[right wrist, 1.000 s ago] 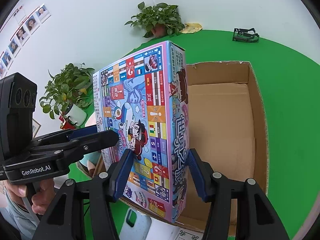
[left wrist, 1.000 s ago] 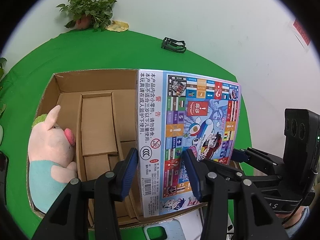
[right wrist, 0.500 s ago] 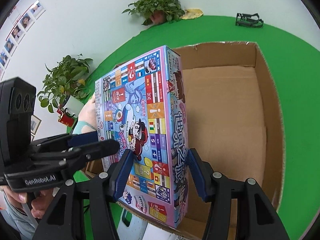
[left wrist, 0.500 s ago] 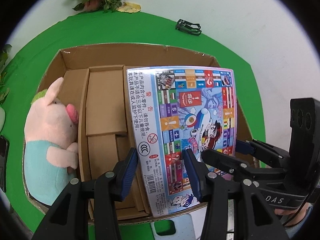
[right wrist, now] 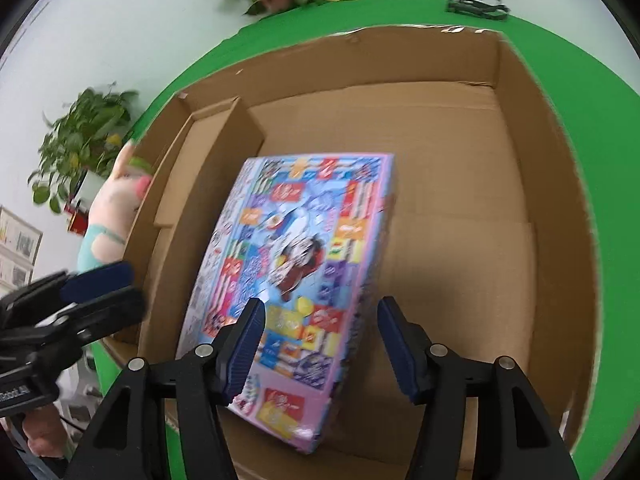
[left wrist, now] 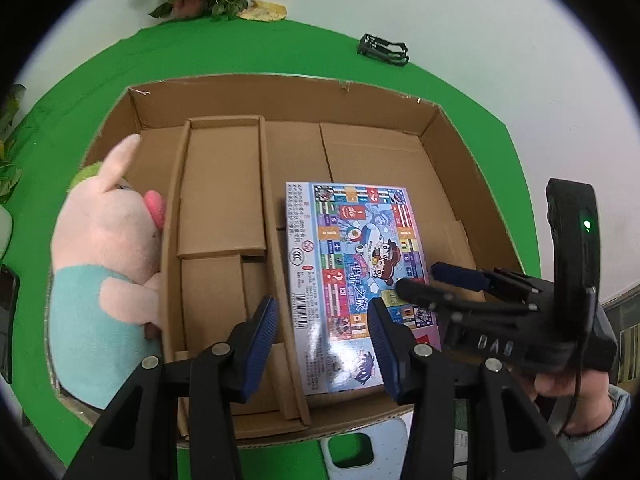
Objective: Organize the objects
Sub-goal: 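Lay the board-game box flat in the box and open the right gripper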
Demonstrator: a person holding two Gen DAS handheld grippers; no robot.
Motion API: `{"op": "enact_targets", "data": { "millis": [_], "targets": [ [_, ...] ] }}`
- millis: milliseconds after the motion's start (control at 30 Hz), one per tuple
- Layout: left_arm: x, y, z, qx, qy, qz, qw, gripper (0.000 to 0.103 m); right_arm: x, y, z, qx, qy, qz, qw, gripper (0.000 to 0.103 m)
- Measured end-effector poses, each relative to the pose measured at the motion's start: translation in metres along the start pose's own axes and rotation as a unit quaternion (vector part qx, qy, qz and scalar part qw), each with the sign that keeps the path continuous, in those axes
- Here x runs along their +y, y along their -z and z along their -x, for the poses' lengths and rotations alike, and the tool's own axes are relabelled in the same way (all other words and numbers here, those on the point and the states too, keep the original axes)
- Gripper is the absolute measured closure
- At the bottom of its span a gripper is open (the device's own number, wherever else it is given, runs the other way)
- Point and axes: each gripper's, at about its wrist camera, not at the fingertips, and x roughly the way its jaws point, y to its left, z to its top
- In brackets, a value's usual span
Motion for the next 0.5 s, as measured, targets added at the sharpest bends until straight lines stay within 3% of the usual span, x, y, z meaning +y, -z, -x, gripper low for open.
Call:
{"op": "enact_targets", "data": {
  "millis": [100, 133, 200, 400, 500],
  "targets": [
    [0.01, 0.005, 0.008, -0.007, 0.001, 0.006, 1.0, 0.058, -0.012, -0.004, 0.0, -0.002, 0.004, -0.014, 1.0, 0.052],
    [0.012, 0.006, 0.008, -0.007, 0.001, 0.007, 0.9999, 0.058, -0.014, -0.005, -0.003, 0.001, 0.004, -0.013, 1.0, 0.067],
    [0.017, 0.01, 0.007, -0.007, -0.003, 0.009, 0.9999, 0.058, -0.01, -0.007, -0.007, 0.003, -0.004, -0.003, 1.0, 0.077],
    [0.028, 0.027, 0.008, -0.002, 0.033, 0.027, 0.9991, 0.058, 0.024, -0.007, -0.012, 0.01, 0.012, 0.056, 0.998, 0.074],
    [0.022, 0.037, 0.017, -0.029, 0.032, 0.009, 0.999, 0.058, 0.024, -0.008, -0.014, 0.014, 0.007, 0.054, 0.998, 0.073]
  ]
}}
